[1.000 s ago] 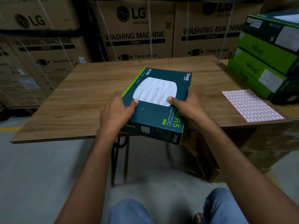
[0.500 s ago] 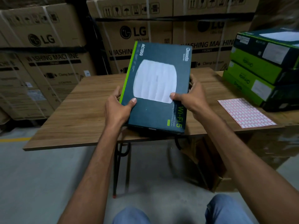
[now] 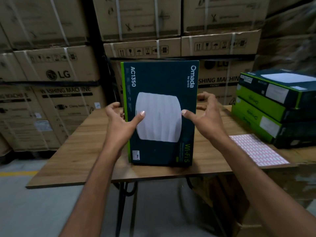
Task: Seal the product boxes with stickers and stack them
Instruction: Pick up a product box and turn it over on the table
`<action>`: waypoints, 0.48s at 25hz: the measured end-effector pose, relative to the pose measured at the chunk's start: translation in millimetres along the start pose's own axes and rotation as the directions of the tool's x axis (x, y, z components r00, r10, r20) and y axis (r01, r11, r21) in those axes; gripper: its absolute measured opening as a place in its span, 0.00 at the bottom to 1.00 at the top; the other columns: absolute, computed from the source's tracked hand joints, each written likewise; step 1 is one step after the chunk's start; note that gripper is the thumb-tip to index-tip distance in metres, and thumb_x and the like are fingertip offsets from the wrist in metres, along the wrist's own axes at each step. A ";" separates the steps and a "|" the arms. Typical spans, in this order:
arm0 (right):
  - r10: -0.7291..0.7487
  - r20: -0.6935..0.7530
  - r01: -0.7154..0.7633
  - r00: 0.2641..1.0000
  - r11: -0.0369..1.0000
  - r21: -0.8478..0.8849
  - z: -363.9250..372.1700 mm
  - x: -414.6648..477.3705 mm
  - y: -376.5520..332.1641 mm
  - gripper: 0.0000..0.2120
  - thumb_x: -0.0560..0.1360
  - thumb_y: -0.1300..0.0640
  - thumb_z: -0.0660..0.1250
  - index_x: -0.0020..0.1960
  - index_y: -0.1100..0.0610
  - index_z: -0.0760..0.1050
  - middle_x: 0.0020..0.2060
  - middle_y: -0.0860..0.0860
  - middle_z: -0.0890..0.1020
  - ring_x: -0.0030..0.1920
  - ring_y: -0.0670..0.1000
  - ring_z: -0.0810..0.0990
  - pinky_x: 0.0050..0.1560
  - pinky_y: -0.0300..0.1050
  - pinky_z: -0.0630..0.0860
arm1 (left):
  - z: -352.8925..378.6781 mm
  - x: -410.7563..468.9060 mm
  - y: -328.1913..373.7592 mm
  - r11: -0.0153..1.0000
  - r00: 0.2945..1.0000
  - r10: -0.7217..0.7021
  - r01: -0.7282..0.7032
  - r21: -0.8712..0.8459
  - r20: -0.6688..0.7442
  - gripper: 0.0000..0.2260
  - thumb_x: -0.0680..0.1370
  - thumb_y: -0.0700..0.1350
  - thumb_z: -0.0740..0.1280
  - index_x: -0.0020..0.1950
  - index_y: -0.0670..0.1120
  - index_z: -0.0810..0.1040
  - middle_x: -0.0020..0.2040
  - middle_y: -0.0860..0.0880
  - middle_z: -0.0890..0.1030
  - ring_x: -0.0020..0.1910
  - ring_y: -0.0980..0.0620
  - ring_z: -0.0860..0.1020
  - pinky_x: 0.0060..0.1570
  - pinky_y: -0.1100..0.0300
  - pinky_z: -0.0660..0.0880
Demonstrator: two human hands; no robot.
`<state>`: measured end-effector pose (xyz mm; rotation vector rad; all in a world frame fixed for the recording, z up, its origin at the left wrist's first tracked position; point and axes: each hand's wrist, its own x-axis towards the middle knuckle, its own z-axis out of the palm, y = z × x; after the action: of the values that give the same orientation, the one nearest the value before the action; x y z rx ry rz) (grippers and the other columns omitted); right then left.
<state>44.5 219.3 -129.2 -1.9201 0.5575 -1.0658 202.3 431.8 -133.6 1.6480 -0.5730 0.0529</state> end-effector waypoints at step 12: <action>-0.163 0.205 0.149 0.965 0.985 0.082 -38.3 7.2 -35.1 0.38 0.70 0.57 0.82 0.72 0.40 0.67 0.61 0.36 0.77 0.59 0.38 0.76 0.56 0.38 0.75 | -35.8 1.3 46.0 0.959 0.972 0.232 -0.236 0.160 0.041 0.41 0.71 0.44 0.82 0.80 0.54 0.66 0.75 0.55 0.71 0.71 0.57 0.68 0.66 0.52 0.71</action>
<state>15.4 215.5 -85.8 -2.0135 0.2516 -0.9492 195.7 462.8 -84.7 1.7340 -0.7965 0.2620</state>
